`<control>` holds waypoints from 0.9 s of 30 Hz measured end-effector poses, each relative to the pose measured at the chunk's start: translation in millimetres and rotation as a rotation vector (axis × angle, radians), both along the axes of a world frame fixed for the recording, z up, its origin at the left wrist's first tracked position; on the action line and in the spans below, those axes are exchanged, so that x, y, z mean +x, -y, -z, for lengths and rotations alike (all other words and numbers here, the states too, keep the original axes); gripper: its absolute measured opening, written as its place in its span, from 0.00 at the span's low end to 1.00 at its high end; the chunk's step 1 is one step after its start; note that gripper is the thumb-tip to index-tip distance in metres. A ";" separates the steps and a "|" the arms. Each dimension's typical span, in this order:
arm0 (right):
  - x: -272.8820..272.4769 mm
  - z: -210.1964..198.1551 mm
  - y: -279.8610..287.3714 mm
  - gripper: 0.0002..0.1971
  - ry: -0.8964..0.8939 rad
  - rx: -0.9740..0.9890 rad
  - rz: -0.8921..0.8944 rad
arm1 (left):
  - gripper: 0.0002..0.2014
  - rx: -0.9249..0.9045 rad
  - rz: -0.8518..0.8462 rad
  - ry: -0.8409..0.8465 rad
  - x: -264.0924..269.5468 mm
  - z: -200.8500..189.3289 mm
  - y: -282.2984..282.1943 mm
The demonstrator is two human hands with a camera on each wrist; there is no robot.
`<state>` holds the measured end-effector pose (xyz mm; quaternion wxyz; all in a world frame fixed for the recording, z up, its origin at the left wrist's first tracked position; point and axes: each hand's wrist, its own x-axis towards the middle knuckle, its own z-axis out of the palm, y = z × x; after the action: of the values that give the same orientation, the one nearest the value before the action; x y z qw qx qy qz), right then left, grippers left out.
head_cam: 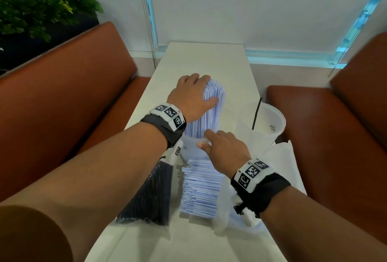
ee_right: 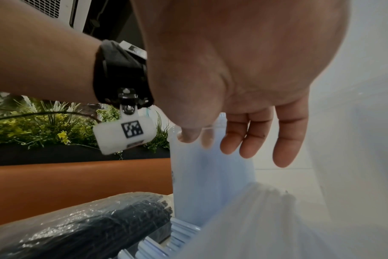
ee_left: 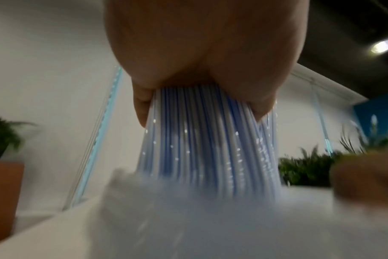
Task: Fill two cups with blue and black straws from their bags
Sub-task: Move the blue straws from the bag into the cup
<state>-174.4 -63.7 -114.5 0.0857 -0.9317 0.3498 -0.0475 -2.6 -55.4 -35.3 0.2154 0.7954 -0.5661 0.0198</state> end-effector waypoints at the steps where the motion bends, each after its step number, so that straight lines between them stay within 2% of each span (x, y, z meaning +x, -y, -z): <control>1: -0.4 0.4 -0.1 0.15 0.000 0.003 0.000 | 0.38 -0.009 -0.003 -0.008 0.8 -0.2 -0.6; 4: -0.3 -0.1 -0.1 0.15 0.009 0.009 -0.003 | 0.40 -0.017 0.009 0.035 0.9 -0.8 -2.8; 12: -0.9 -9.0 -3.1 0.17 -0.045 0.039 0.001 | 0.42 0.036 0.045 -0.089 -0.7 -5.6 -13.5; 15: -3.3 -18.0 -4.6 0.18 -0.066 0.069 -0.011 | 0.43 -0.036 0.083 -0.155 0.9 -19.2 -23.8; 19: -13.5 -25.6 -13.5 0.11 0.152 0.001 0.029 | 0.43 -0.099 0.096 -0.232 3.5 -33.2 -44.1; 20: -17.7 -25.5 -14.0 0.12 0.171 -0.022 0.068 | 0.43 -0.105 0.091 -0.241 2.8 -33.3 -51.0; 24: -38.2 -12.3 -7.7 0.25 -0.033 0.045 0.283 | 0.39 -0.261 0.073 -0.235 -7.5 -24.1 -86.9; 27: -47.4 3.2 -6.3 0.33 -0.190 0.116 0.350 | 0.34 -0.415 0.081 -0.133 -20.9 -17.0 -106.9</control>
<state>-221.8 -57.3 -117.7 0.0966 -0.8504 0.5151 0.0466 -23.5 51.5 -18.3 0.4121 0.7100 -0.5661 0.0746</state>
